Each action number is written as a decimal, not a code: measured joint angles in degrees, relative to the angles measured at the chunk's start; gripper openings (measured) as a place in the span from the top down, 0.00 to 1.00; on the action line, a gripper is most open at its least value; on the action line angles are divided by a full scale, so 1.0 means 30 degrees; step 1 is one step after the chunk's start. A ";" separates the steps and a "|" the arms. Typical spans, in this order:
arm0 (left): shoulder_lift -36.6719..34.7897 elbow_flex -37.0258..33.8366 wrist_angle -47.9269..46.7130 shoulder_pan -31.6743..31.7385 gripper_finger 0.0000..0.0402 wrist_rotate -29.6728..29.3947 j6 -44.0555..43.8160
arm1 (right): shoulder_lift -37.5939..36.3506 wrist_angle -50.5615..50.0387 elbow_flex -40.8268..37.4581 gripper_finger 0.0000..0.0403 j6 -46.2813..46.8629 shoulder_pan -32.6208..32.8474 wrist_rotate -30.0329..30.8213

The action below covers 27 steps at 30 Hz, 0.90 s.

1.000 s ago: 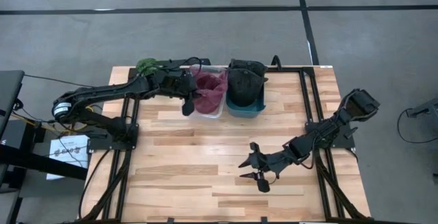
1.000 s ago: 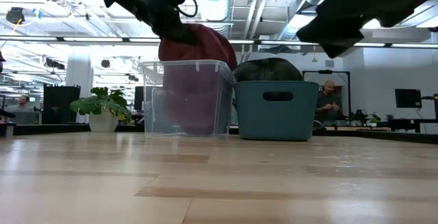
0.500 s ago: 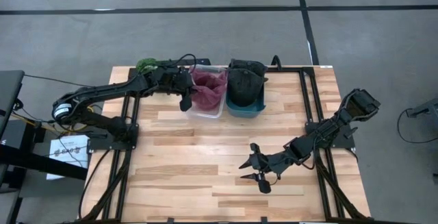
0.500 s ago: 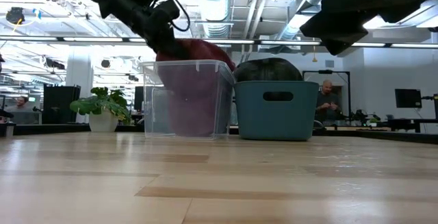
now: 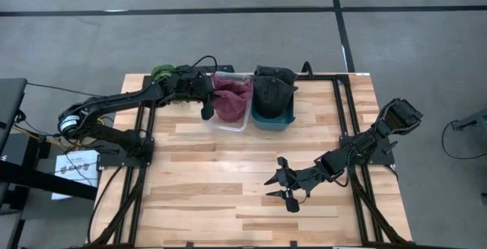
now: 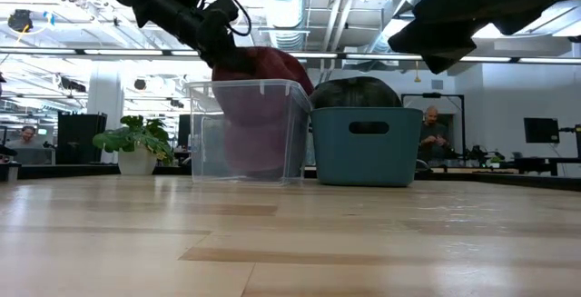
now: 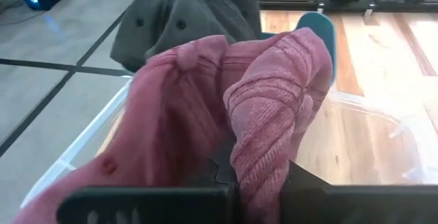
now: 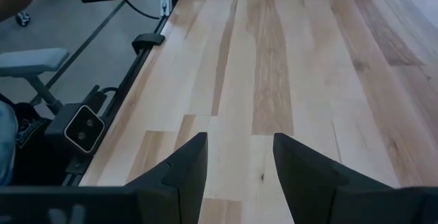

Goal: Pick & Place hat
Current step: Put the red cap into the transparent bin

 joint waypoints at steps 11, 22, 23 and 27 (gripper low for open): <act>-0.0007 -0.0005 0.0008 0.0489 0.84 0.0236 0.0146 | 0.0006 0.0014 0.0000 0.61 0.0012 0.0022 -0.0007; -0.0007 0.0000 -0.0007 0.0489 0.57 0.0102 0.0053 | 0.0006 0.0021 0.0000 0.61 0.0023 0.0022 -0.0007; -0.0007 -0.0002 -0.0014 0.0489 0.55 -0.0055 0.0000 | 0.0006 0.0021 0.0000 0.61 0.0023 0.0022 -0.0007; -0.0015 -0.0001 -0.0324 0.0489 0.47 -0.0595 -0.0073 | 0.0006 0.0021 0.0000 0.61 0.0023 0.0022 -0.0007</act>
